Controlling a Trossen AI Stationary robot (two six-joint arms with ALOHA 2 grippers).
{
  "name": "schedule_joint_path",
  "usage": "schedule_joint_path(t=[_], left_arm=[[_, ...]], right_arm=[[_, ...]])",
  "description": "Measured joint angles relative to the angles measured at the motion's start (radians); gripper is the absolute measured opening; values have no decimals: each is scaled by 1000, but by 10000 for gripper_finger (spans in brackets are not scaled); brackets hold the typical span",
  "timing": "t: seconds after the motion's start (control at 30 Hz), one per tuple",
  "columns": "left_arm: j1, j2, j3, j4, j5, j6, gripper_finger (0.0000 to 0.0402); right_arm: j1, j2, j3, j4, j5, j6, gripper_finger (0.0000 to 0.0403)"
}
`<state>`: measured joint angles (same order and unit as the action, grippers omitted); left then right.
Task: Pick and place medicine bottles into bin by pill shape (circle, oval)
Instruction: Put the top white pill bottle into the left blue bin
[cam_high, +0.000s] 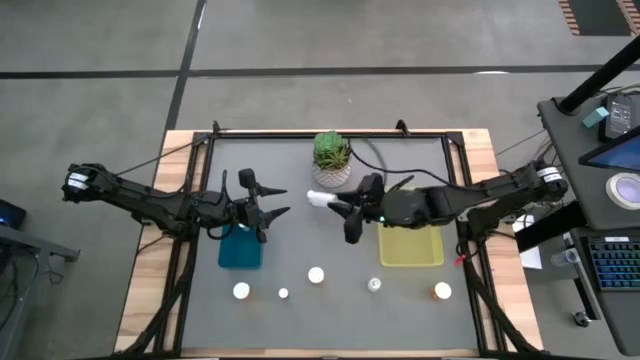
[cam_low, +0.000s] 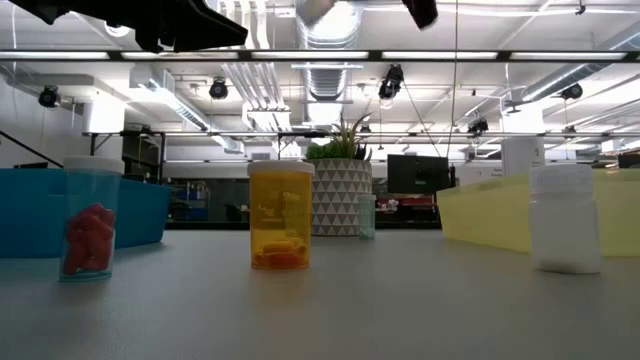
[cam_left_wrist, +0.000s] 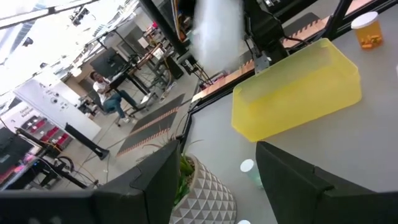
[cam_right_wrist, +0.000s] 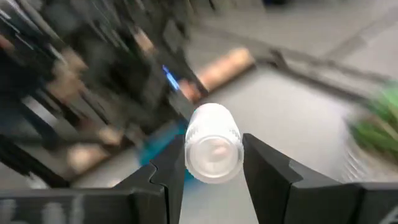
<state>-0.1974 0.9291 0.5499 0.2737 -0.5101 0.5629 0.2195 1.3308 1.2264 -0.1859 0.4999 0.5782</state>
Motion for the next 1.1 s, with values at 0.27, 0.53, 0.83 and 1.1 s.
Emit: schedule_joint_path(t=[0.27,0.53,0.83,1.1], left_arm=[[0,0,0,-12,8,-143,196],[0,19,0,-134,118,-491,196],[-2,117,0,-49,218,-584,196],[-1,239,7,10,221,-583,196]], right_arm=[[0,122,89,-321,-12,-20,128],[-3,218,166,-301,-83,-235,128],[-20,335,268,-244,-86,-437,128],[-28,388,341,-250,-142,-510,128]])
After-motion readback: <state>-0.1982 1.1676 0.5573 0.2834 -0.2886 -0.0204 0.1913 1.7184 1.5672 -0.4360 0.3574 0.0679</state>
